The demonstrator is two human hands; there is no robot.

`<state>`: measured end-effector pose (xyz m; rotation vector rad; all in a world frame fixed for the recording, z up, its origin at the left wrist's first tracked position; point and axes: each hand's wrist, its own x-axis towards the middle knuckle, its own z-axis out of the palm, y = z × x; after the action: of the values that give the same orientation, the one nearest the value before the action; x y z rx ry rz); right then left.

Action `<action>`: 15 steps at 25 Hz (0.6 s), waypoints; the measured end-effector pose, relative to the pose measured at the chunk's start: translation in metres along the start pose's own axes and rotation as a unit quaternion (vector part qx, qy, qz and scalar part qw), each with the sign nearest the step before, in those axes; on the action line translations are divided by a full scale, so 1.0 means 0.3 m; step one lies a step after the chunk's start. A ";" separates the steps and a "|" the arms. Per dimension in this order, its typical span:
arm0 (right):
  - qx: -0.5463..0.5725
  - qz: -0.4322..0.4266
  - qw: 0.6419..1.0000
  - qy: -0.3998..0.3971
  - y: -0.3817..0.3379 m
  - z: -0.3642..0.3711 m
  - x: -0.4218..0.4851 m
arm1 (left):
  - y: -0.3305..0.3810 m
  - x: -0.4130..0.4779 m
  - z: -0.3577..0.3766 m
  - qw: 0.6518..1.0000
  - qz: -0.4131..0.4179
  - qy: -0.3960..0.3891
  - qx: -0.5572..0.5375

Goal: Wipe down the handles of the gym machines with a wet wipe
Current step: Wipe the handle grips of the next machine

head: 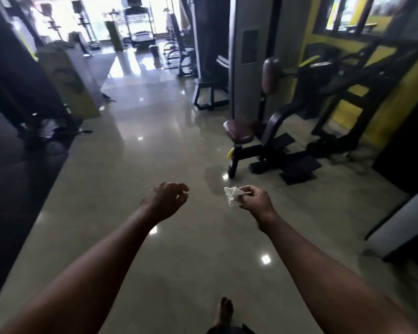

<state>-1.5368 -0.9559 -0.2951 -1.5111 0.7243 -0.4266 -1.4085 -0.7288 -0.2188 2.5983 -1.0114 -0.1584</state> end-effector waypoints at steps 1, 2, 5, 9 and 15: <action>0.006 0.001 1.000 0.019 -0.005 -0.001 0.097 | -0.004 0.115 0.015 1.000 0.017 -0.002 -0.002; 0.005 0.005 0.999 0.041 -0.014 -0.008 0.211 | -0.002 0.251 0.030 0.999 0.034 -0.009 -0.002; 0.011 0.003 0.996 0.092 -0.095 -0.057 0.552 | 0.056 0.667 0.008 0.997 0.064 -0.031 0.010; 0.022 -0.023 0.989 0.143 -0.239 -0.119 0.943 | 0.151 1.173 -0.042 0.993 0.119 -0.023 0.005; 0.046 0.003 0.975 0.219 -0.303 -0.200 1.515 | 0.260 1.840 0.052 0.982 0.186 -0.020 -0.008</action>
<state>-1.2301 -1.3081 -0.2751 -1.3386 1.0360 -0.7927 -1.0533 -1.1581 -0.1936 2.3479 -1.4790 -0.1233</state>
